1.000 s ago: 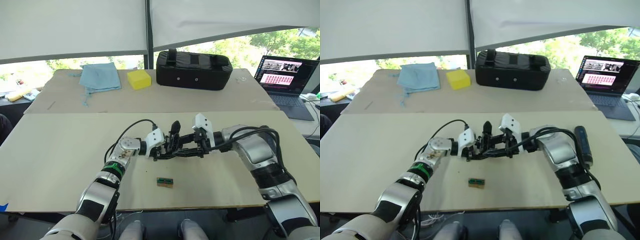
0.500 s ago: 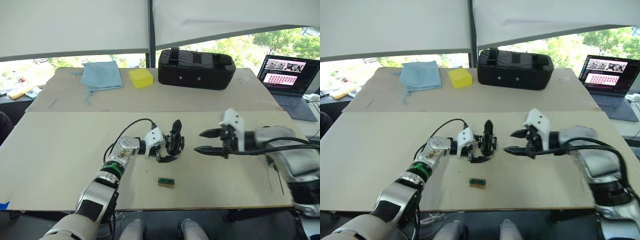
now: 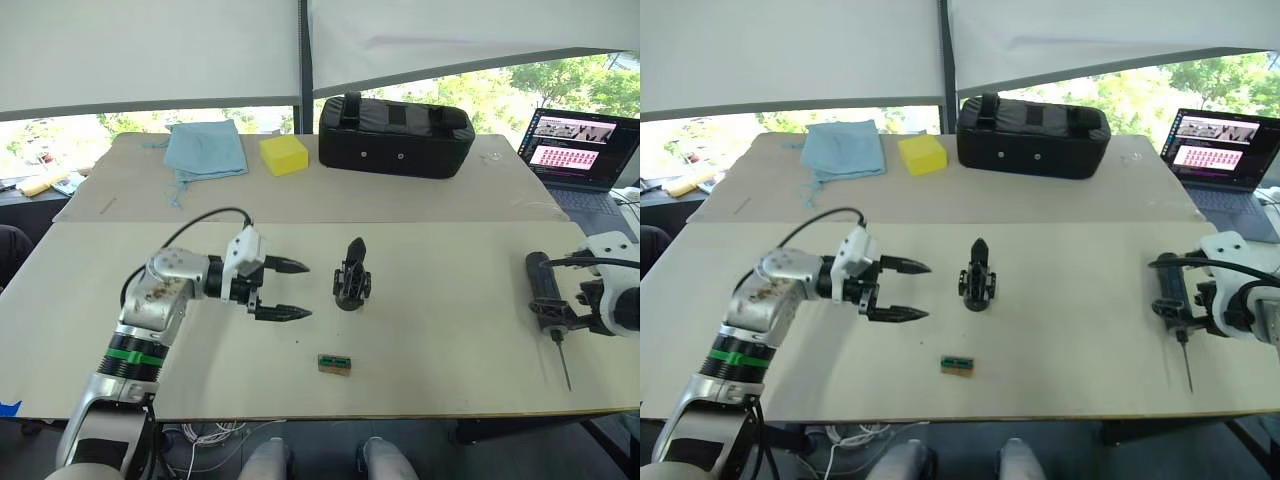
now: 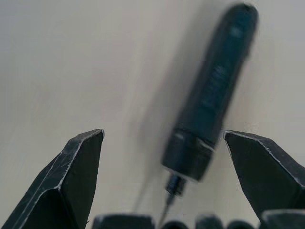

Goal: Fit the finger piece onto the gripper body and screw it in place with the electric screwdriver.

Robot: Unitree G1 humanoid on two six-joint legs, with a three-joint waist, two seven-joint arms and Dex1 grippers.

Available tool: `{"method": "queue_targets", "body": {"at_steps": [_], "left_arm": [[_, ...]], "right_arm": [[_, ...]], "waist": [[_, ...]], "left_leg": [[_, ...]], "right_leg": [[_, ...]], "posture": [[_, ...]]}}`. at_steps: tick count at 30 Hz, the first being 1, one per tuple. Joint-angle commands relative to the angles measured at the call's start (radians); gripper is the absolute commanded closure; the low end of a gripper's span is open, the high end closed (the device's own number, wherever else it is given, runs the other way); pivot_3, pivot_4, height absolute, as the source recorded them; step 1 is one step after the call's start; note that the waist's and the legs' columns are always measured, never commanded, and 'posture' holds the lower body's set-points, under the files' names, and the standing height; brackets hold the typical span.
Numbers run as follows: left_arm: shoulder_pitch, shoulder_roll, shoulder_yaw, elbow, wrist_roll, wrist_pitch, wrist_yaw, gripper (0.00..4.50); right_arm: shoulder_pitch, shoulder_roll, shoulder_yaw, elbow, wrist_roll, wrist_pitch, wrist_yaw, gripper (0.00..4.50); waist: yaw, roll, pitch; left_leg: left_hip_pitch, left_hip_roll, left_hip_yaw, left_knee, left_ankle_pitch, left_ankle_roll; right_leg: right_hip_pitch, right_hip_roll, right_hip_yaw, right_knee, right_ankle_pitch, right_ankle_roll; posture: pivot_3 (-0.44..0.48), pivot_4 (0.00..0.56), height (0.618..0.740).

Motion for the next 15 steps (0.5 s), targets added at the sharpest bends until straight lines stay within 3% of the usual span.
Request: {"method": "queue_targets", "body": {"at_steps": [1, 5, 8, 15], "left_arm": [[-0.058, 0.028, 0.093, -0.128, -0.193, 0.144, -0.017, 0.00], [-0.098, 0.029, 0.163, -0.212, -0.358, 0.300, 0.061, 0.00], [-0.103, 0.044, 0.161, -0.263, -0.371, 0.273, 0.052, 0.00], [-0.163, 0.052, 0.143, -0.263, -0.384, 0.244, 0.021, 0.00]], "right_arm": [[-0.082, 0.007, 0.003, 0.187, -0.040, 0.002, -0.057, 0.03], [-0.188, 0.010, 0.065, 0.346, -0.009, -0.023, 0.008, 0.03], [-0.231, 0.012, 0.132, 0.429, -0.050, -0.123, 0.020, 0.03], [-0.425, 0.055, 0.298, 0.668, -0.081, -0.101, 0.083, 0.03]], "waist": [[-0.007, 0.000, 0.002], [-0.024, 0.002, 0.005], [-0.032, 0.001, 0.005], [-0.033, 0.001, 0.008]], "left_leg": [[0.000, 0.000, 0.003, 0.000, 0.000, 0.000], [0.002, 0.001, 0.009, -0.001, 0.000, 0.001], [0.002, 0.001, 0.009, -0.001, -0.001, 0.001], [0.001, 0.000, 0.011, -0.001, 0.000, 0.001]], "right_leg": [[0.000, 0.000, 0.000, 0.000, 0.000, 0.000], [-0.001, 0.003, 0.004, 0.000, 0.000, 0.000], [0.000, 0.003, 0.004, 0.000, 0.000, 0.000], [0.000, 0.002, 0.005, -0.001, 0.000, 0.000]], "posture": [[0.000, 0.150, 0.740], [0.000, 0.150, 0.740], [0.000, 0.150, 0.740], [0.000, 0.150, 0.740]]}}
